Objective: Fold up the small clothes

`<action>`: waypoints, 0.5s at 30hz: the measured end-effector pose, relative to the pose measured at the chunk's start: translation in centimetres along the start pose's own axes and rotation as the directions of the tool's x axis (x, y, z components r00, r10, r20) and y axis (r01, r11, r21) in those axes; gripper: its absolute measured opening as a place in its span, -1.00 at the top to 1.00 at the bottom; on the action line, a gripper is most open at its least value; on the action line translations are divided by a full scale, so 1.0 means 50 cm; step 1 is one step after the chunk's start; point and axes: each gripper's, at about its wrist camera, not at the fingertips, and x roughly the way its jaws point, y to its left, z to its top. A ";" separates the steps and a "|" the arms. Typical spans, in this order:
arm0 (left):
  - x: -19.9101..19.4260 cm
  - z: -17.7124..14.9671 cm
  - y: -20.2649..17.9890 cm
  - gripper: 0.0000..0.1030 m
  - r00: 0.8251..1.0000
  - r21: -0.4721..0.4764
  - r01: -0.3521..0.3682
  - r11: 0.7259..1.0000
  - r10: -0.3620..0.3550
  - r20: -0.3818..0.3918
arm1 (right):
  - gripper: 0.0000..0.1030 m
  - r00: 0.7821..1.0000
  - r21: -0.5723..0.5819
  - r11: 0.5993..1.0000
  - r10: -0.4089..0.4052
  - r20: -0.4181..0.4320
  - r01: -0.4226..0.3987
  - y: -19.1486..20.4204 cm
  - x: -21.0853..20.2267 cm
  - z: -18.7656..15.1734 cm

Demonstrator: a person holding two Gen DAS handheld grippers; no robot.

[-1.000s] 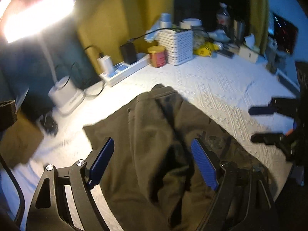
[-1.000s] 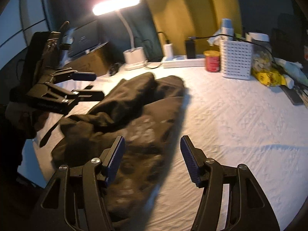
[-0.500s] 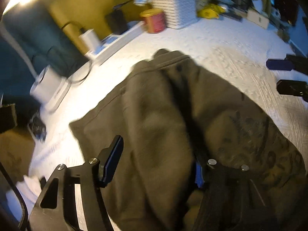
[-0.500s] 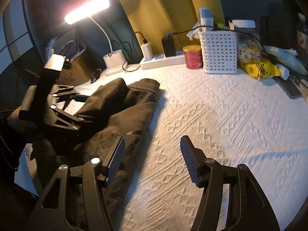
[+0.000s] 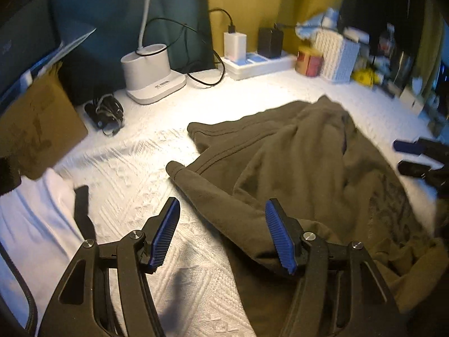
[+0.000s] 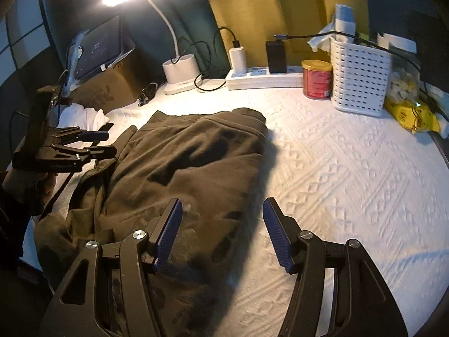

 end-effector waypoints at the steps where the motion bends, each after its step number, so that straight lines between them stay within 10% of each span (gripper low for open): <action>1: 0.001 -0.001 0.006 -0.22 1.000 -0.018 0.023 1.000 -0.023 0.006 | -0.23 1.000 0.003 1.000 -0.007 -0.001 0.007 0.000 0.003 0.004; 15: 0.057 0.019 -0.006 -0.22 0.984 -0.074 0.178 0.981 -0.179 -0.016 | -0.22 1.000 0.085 0.996 -0.010 0.016 0.008 -0.087 0.071 0.102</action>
